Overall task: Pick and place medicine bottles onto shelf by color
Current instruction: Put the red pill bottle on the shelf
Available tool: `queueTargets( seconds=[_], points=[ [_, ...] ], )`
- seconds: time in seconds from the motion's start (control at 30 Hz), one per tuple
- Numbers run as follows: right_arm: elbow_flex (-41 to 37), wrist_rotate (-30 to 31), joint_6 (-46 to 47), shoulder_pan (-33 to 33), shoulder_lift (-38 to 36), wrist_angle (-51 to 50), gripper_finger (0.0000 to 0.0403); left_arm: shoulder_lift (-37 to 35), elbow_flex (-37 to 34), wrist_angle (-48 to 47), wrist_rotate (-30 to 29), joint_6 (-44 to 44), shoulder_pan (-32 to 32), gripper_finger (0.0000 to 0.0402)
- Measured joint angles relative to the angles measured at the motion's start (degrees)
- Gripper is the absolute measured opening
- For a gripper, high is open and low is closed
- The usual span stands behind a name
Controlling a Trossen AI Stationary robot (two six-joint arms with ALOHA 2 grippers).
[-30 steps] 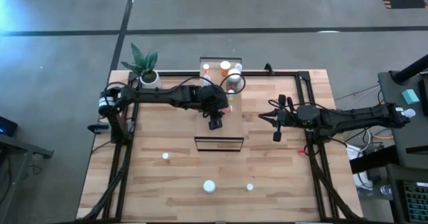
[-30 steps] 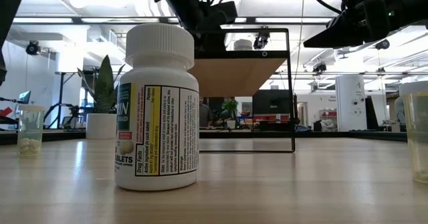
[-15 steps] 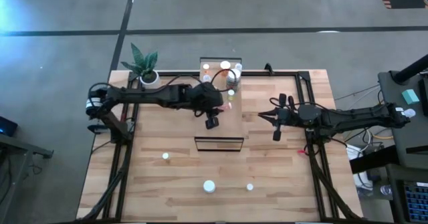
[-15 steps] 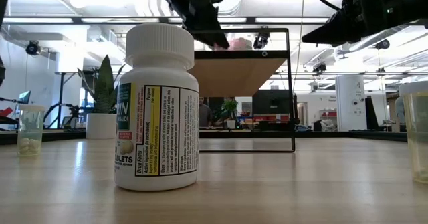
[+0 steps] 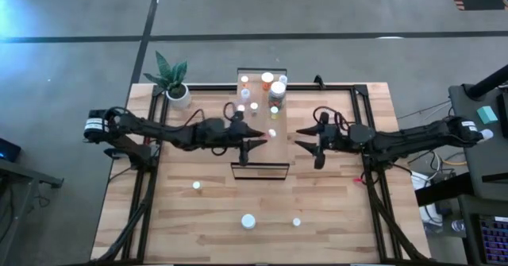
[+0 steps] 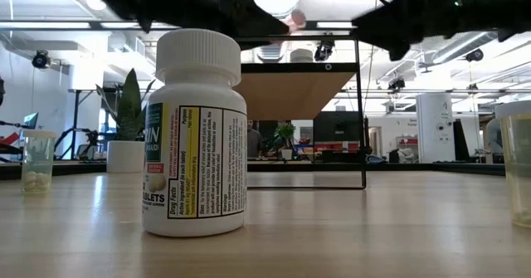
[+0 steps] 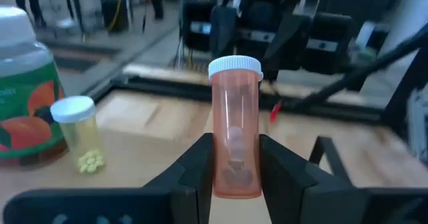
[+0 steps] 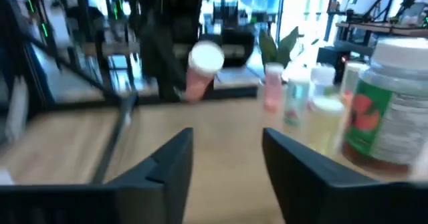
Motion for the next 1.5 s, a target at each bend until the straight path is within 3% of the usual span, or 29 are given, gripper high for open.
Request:
queueTargets(
  seconds=[0.13, 0.27, 0.5, 0.7, 1.2, 1.5],
  points=[
    [0.0, -2.6, 6.5, 0.0, 4.9, 10.2, 0.0229, -0.1, -5.0, 9.7, 0.0, -0.4, 0.1, 0.0081],
    [0.0, -2.9, 11.6, 0.0, 10.1, 17.4, 0.0272, -0.2, -6.5, 12.8, 0.4, 0.0, 0.1, 0.0081],
    [4.9, -2.9, 13.5, 0.0, 18.7, 23.7, 0.0303, -0.2, -6.0, 15.1, 2.8, 0.5, 0.1, 0.0081],
    [12.2, -2.8, 9.8, 0.0, 23.6, 23.2, 0.0298, -0.2, -6.0, 16.6, 3.0, 0.6, 0.1, 0.0081],
    [20.7, -4.1, 8.6, -0.4, 33.3, 23.4, 0.0251, 0.1, -5.8, 20.9, 4.5, 1.6, 0.1, 0.0081],
    [23.4, -3.9, 5.5, -0.4, 33.7, 23.3, 0.0217, 0.1, -5.9, 20.5, 5.1, 1.9, 0.1, 0.0081]
  ],
)
